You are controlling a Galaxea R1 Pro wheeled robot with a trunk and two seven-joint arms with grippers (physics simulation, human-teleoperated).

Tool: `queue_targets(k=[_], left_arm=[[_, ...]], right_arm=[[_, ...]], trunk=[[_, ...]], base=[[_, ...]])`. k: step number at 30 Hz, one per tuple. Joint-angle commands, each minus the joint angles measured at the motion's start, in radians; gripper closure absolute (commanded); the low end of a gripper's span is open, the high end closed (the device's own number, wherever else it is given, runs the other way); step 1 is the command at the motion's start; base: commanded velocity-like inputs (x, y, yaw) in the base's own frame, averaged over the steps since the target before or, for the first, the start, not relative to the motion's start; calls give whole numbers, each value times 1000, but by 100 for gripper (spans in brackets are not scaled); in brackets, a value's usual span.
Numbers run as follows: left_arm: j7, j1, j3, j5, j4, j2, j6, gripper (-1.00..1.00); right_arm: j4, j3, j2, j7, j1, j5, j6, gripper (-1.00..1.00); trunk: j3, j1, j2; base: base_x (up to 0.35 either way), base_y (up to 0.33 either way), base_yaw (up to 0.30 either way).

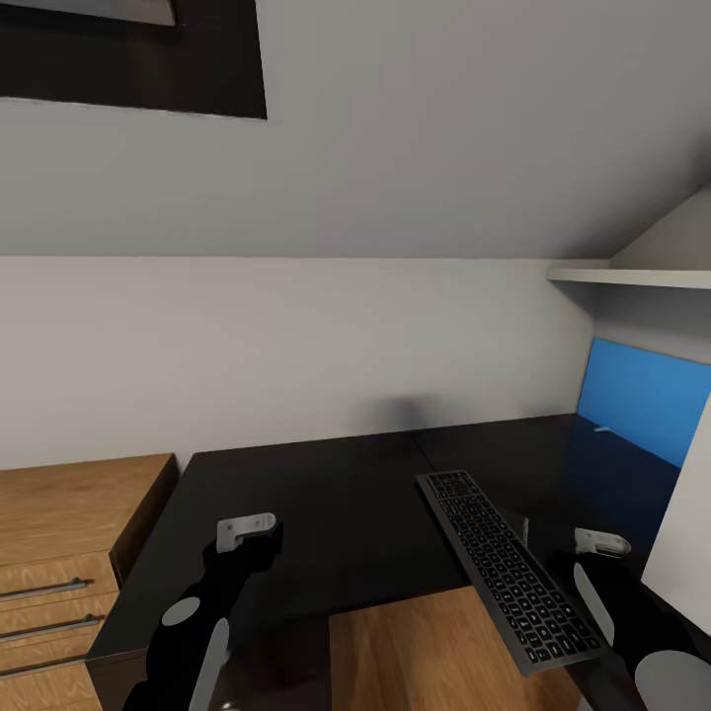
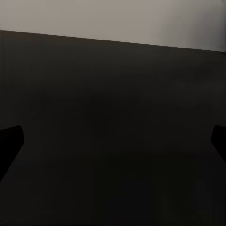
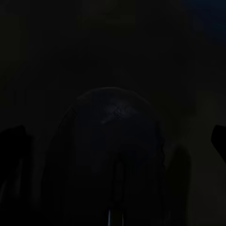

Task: In the bedroom, organize the workspace by keeping the computer under the desk, ensuring the monitor is on the desk, placing the keyboard on the desk next to the monitor, placing the mouse on the desk next to the keyboard, moving the folder from the swivel chair onto the desk next to the mouse, stacking the notebook on top of the folder with the pen on top of the notebook, and positioning the swivel chair next to the desk.

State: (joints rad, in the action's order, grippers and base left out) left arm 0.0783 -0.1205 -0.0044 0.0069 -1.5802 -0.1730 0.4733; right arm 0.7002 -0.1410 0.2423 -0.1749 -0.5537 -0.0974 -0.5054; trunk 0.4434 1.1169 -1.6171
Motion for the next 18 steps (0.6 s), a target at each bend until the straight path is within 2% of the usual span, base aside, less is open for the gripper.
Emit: queue_targets(k=[1,14,18], left_arm=[[4,-1,-1,1,-2,0,5,-100],[4,-1,-1,2,-1,0,5,-100],[4,-1,-1,1,-1,0,5,-100]], right_arm=[[1,1,0,-5,0,-15,-5,-100],[2,1,0,-5,0,-16,-47,-100],[2,1,0,-5,0,-16,-50,-100]], trunk=[[1,0,-1],[1,0,-1],[-11,-15,27]], base=[[0,0,0],[0,0,0],[0,0,0]])
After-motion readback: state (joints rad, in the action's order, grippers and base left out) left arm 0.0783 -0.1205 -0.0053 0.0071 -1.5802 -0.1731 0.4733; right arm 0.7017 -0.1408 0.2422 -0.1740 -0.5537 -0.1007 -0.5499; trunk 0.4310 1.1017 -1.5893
